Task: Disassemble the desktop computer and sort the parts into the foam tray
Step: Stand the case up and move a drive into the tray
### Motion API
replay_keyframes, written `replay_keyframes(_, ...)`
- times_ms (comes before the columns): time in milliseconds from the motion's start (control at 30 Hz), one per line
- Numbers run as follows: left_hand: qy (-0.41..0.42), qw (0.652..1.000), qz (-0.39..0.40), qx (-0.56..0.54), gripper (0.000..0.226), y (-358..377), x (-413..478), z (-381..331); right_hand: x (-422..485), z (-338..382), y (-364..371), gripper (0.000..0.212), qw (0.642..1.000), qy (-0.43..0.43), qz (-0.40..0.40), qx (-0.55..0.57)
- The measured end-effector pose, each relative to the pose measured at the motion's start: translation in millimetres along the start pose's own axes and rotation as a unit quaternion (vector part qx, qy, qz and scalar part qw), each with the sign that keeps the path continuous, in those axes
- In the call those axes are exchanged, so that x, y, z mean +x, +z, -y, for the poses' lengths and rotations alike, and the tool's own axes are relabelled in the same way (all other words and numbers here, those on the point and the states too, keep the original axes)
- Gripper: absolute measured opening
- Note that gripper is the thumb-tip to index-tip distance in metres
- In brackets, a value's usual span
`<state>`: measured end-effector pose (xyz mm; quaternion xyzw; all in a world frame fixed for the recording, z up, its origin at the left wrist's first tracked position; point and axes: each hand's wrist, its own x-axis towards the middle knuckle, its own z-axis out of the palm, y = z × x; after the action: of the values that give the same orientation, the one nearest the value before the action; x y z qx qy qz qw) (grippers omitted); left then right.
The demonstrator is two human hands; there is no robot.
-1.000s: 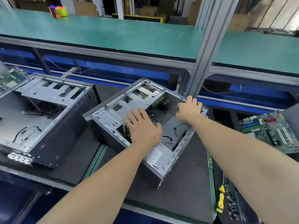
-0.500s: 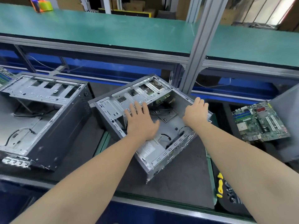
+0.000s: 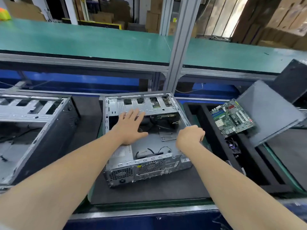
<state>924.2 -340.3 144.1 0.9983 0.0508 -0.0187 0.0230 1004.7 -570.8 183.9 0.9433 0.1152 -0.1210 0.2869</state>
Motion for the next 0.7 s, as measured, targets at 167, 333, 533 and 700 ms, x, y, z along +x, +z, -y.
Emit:
replay_keyframes(167, 0.053, 0.998, 0.012, 0.018, 0.095, -6, -7, 8, -27, 5, -1, 0.04, 0.999, -0.007, 0.028, 0.029)
replay_keyframes(333, 0.034, 0.999, -0.016, -0.003, 0.082, -6, -8, 5, -19, -4, -10, 0.044, 0.994, -0.046, 0.032, 0.09)
replay_keyframes(533, -0.163, 0.982, -0.09, -0.015, 0.07, -3, -8, -6, 24, -12, -30, 0.053, 0.968, -0.073, -0.012, 0.239)
replay_keyframes(700, -0.326, 0.945, -0.033, -0.017, 0.094, -1, -5, -8, 43, -10, -23, 0.063, 0.91, -0.143, -0.096, 0.377)
